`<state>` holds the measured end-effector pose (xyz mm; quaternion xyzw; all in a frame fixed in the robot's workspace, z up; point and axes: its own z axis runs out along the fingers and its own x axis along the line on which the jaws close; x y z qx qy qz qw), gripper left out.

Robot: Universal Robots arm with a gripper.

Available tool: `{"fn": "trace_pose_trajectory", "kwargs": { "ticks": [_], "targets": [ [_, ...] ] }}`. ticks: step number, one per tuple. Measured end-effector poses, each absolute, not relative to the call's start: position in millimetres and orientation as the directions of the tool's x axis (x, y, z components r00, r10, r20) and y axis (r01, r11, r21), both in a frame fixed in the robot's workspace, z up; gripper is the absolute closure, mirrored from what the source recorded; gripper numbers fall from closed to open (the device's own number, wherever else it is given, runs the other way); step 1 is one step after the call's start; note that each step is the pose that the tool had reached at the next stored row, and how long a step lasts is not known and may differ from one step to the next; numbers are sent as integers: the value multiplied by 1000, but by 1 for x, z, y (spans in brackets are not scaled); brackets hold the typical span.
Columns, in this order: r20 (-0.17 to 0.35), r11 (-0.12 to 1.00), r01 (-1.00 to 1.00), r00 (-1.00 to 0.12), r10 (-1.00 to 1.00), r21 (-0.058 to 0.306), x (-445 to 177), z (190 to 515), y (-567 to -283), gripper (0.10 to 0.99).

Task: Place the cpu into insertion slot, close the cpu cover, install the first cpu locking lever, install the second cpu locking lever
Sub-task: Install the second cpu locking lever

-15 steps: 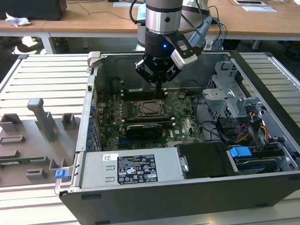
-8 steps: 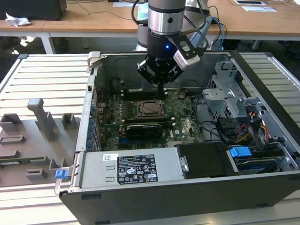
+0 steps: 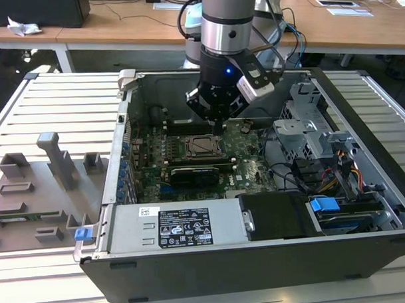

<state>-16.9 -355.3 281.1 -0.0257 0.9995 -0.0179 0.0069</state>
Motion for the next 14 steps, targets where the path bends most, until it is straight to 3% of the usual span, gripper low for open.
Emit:
{"fn": "trace_pose_trajectory", "kwargs": {
  "ticks": [14],
  "targets": [
    [-13, 998, -51, -999, -52, -35, -17, 274, -377, 980]
  ]
}}
